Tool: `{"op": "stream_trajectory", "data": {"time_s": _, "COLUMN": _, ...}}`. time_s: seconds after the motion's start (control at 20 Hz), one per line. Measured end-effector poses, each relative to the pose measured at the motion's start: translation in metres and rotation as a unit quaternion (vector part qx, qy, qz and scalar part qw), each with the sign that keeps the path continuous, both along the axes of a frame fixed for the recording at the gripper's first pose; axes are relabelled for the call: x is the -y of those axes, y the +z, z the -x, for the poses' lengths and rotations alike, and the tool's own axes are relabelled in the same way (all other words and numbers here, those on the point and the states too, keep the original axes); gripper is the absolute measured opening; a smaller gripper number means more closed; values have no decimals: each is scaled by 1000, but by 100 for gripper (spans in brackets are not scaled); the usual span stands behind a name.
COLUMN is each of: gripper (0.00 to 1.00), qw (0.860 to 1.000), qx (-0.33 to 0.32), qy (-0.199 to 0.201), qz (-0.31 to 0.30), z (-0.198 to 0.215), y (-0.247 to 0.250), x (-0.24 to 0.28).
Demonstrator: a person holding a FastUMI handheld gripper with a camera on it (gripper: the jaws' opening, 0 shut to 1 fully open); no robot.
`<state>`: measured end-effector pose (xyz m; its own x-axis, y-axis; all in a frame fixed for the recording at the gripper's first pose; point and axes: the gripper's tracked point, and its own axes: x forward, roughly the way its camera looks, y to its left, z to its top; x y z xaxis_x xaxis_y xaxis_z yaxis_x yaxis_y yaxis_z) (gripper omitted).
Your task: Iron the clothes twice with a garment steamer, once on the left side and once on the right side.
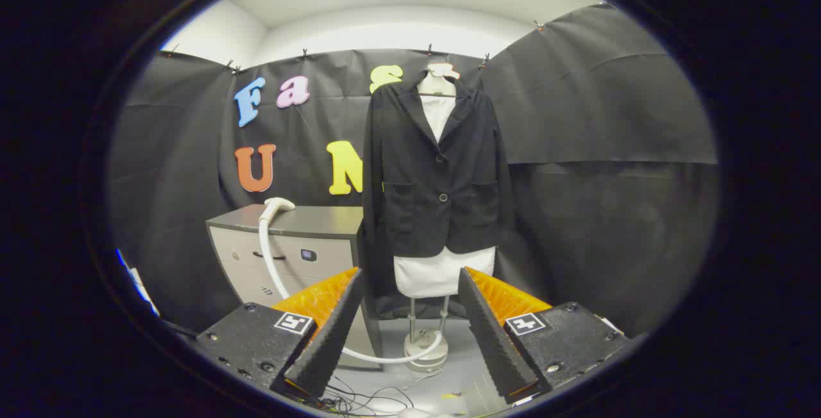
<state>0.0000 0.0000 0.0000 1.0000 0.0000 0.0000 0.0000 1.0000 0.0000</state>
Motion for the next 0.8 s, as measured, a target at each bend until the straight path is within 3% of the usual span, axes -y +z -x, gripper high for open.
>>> {"op": "stream_trajectory", "data": {"time_s": 0.8, "gripper": 95, "qw": 1000, "qx": -14, "qy": -1, "qz": -19, "z": -24, "y": 6, "x": -26}}
